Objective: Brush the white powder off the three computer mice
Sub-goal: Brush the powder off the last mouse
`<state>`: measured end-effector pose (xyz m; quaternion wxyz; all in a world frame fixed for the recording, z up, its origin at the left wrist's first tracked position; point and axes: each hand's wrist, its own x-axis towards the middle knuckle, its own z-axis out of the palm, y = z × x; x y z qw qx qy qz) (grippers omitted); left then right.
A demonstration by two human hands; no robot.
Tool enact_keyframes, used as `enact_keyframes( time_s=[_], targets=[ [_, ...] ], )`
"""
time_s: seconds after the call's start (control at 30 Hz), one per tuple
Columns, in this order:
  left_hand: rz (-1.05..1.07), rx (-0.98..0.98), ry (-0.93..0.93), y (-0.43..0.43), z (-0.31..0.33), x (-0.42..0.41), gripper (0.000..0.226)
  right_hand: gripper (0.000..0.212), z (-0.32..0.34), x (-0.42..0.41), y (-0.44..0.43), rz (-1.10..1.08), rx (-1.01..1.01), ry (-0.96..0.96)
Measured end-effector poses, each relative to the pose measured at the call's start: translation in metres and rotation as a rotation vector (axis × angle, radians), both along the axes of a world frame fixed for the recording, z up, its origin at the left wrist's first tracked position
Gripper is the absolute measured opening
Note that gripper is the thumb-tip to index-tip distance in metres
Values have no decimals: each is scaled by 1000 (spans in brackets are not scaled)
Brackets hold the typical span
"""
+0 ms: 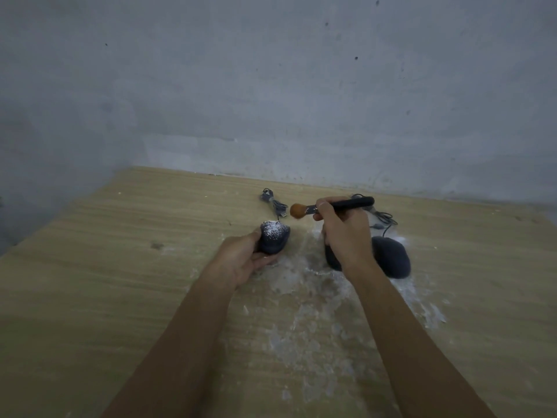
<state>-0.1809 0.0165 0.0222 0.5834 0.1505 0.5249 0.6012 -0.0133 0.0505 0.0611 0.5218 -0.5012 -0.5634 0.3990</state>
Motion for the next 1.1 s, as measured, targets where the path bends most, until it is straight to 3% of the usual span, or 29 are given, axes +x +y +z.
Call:
enact_keyframes(
  time_s=[0.63, 0.83, 0.97, 1.1],
  targets=[
    [-183, 129, -82, -9, -12, -20, 29, 16, -5, -20, 49, 43, 71, -59],
    [-189, 141, -97, -6, -14, -22, 31, 19, -13, -20, 56, 114, 102, -264],
    [-181, 146, -106, -5, -14, -22, 34, 17, -11, -16, 61, 5, 133, -199],
    [-189, 154, -111, -6, -14, -21, 37, 18, -13, -20, 58, 82, 152, -236]
  ],
)
